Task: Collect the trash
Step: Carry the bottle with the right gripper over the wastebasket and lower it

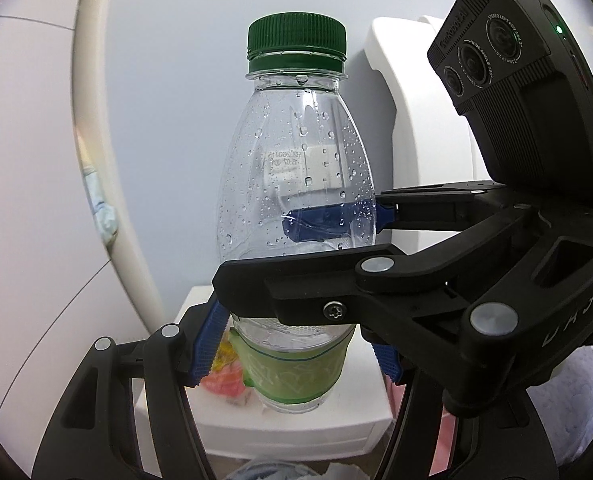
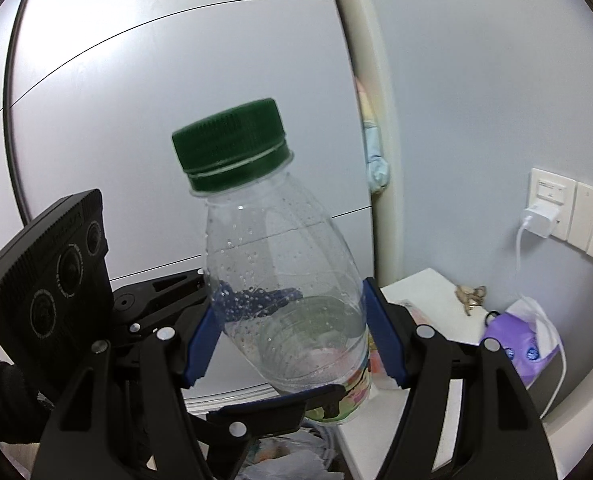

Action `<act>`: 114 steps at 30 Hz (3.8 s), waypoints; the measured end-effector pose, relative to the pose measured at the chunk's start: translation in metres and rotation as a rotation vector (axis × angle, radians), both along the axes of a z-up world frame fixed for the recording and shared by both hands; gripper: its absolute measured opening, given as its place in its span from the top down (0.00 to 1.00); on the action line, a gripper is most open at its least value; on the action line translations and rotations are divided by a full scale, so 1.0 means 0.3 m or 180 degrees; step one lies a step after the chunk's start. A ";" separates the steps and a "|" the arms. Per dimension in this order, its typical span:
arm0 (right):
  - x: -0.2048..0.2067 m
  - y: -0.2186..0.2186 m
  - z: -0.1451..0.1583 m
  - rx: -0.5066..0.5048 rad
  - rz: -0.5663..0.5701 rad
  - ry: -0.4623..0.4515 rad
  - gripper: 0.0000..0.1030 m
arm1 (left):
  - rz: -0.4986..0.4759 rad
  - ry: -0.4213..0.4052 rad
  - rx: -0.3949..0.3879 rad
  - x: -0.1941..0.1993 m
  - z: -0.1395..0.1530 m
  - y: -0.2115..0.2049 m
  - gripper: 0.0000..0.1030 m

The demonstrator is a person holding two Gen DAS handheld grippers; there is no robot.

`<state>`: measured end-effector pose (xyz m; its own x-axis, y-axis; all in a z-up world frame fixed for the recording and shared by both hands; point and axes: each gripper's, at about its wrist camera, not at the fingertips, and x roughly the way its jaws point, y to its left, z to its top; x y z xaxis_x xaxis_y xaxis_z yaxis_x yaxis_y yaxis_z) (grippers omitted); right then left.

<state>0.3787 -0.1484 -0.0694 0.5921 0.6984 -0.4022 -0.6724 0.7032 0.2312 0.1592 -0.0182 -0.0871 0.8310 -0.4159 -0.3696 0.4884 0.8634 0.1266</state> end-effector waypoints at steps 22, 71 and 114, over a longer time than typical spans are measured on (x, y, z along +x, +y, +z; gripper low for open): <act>-0.150 0.348 -0.093 -0.0132 0.0606 0.0137 0.38 | 0.0581 0.0169 -0.0071 -0.363 -0.087 0.273 0.41; 0.012 0.575 -0.771 -0.0694 0.0892 0.1366 0.38 | 0.0666 0.1577 -0.0391 0.273 -0.674 0.457 0.41; 0.083 0.724 -1.272 -0.1025 0.1040 0.2284 0.38 | 0.0737 0.2705 -0.0440 0.692 -1.308 0.608 0.41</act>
